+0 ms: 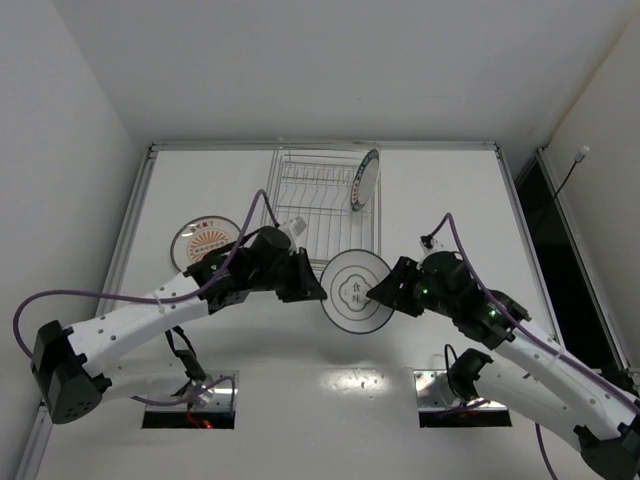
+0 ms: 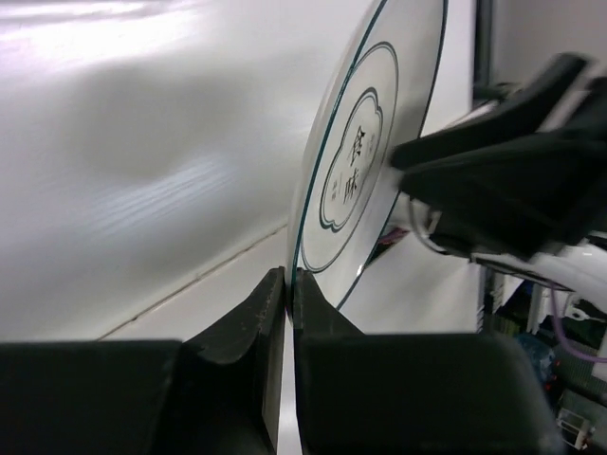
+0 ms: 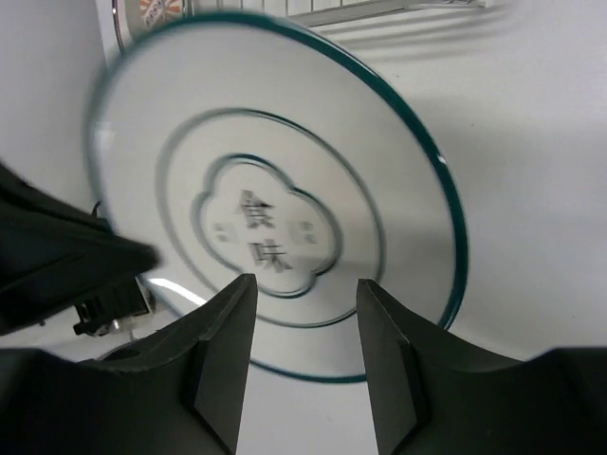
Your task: Load the plates into the dish rack
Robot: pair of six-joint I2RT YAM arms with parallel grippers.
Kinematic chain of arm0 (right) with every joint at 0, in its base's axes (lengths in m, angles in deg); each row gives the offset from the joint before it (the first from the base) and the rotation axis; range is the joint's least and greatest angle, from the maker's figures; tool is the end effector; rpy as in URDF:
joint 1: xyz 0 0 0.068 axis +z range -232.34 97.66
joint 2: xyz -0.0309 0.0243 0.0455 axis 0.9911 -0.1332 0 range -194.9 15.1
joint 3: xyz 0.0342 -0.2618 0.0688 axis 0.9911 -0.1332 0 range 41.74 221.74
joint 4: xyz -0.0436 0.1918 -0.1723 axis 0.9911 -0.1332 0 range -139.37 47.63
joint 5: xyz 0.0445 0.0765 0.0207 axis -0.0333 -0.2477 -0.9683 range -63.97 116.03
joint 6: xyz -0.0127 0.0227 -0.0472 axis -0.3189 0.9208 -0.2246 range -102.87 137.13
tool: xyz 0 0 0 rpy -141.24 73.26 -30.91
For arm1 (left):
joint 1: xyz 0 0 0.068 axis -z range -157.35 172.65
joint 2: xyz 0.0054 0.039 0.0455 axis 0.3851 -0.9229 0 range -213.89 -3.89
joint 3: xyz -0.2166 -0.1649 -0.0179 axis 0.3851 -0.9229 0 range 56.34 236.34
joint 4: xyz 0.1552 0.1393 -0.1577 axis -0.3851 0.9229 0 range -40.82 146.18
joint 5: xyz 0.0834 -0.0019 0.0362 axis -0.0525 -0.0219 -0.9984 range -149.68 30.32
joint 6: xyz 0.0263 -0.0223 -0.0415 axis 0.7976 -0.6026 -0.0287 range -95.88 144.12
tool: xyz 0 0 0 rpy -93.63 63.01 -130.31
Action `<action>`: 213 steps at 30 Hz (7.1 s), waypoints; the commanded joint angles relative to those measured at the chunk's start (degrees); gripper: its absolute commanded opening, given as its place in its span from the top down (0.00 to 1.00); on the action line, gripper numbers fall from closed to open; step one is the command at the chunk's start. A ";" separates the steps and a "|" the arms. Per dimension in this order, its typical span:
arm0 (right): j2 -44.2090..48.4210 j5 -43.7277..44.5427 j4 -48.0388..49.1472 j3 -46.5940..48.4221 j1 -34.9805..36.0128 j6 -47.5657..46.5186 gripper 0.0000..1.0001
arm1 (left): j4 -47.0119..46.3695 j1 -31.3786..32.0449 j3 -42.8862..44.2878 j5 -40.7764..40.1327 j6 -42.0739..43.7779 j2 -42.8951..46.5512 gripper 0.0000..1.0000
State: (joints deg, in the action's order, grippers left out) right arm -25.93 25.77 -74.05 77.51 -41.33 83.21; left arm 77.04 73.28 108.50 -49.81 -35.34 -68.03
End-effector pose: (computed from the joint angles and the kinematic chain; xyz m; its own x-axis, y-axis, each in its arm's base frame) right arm 0.1190 0.1037 0.2583 -0.7862 0.5277 -0.3216 0.1473 0.6654 0.7318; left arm 0.1481 -0.1899 0.2889 -0.9344 -0.1990 -0.2955 0.0794 0.6923 -0.7173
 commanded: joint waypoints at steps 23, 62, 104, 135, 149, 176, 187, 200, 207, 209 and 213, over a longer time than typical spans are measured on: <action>3.07 -1.06 9.35 1.67 -0.23 -7.73 0.53 | 8.53 -8.62 13.67 3.32 5.67 5.25 1.00; 7.03 -0.10 20.70 -0.35 -0.76 -10.89 0.54 | 2.38 -18.46 14.11 15.18 1.98 10.09 1.00; -31.72 16.76 2.34 44.72 -9.29 -26.35 1.00 | 18.52 -18.46 11.47 -0.09 15.96 6.22 0.19; -78.75 51.49 -15.08 86.66 -9.56 -41.47 1.00 | 8.27 -18.46 -1.54 -34.21 28.96 16.77 0.00; -88.60 50.36 -14.99 89.12 -7.88 -40.95 1.00 | 9.32 -18.46 -1.54 -37.11 27.91 17.21 0.00; -46.51 8.96 -8.31 53.81 -11.40 -40.68 0.23 | 10.65 -50.00 1.89 -20.64 21.41 -5.28 0.00; -39.65 2.45 -6.64 49.84 -11.40 -42.44 0.20 | -8.07 -77.34 -14.25 19.39 19.04 -12.24 0.00; -36.75 -0.54 -7.86 53.17 -11.92 -46.22 0.17 | -33.21 -82.18 -26.31 23.00 6.38 -14.69 0.14; -36.22 4.29 -12.00 58.27 -12.45 -49.30 0.13 | -38.58 -82.18 -28.17 21.68 4.27 -20.31 0.39; -36.22 4.29 -12.61 59.58 -12.97 -49.82 0.13 | -41.11 -82.18 -28.17 22.21 2.52 -22.59 0.43; -36.22 2.98 -13.14 61.09 -12.98 -49.82 0.13 | -44.73 -82.18 -28.69 22.21 0.84 -24.37 0.54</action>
State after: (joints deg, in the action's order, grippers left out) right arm -63.55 28.94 -87.05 135.76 -53.90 34.63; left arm 36.60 -8.51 81.22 -25.42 -33.48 -90.74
